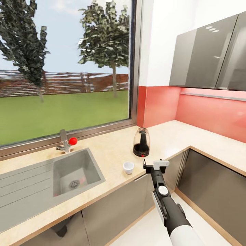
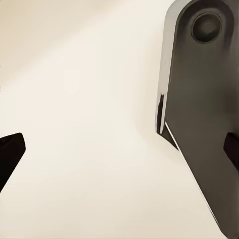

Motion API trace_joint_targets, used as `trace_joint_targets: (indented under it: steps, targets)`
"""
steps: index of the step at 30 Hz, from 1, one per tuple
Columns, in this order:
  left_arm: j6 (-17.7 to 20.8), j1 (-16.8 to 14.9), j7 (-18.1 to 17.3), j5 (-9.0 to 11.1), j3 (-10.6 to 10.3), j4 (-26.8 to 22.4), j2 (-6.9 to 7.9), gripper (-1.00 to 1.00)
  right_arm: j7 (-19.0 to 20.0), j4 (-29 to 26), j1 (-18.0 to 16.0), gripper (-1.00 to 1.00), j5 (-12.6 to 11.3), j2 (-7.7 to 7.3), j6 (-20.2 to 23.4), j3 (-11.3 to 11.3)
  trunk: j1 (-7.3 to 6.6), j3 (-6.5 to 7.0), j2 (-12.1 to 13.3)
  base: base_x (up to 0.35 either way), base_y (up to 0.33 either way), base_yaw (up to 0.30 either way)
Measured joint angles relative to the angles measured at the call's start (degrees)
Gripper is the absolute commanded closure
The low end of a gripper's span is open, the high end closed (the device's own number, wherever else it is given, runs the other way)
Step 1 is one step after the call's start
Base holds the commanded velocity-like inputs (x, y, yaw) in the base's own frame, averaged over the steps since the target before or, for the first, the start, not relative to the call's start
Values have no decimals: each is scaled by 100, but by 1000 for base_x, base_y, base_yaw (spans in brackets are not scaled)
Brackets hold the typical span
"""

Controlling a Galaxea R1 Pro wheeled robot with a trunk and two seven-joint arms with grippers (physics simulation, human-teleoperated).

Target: Set up a coffee station on the kitchen countertop: keep the coffee maker on the countertop, move the bottle of coffee from the kitchen shelf to the counter next to the coffee maker, place a paper coffee filter on top of the coffee maker, put the saucer next to the coffee maker with the coffee cup on the saucer, and place the electric kettle next to the coffee maker.

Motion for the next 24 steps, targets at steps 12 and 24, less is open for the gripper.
trace_joint_targets:
  steps: [12, 24]
  targets:
    - [3, 0, 0, 6, -7, 1, -15, -100, 6, 8, 0, -100, 0, 0, 0, 15, 0, 0, 1, 129, 74, 0]
    - [8, 0, -3, 16, -6, 1, -15, -100, 6, 14, 3, -100, 0, 0, 0, 16, 0, 0, 0, 115, 25, 0]
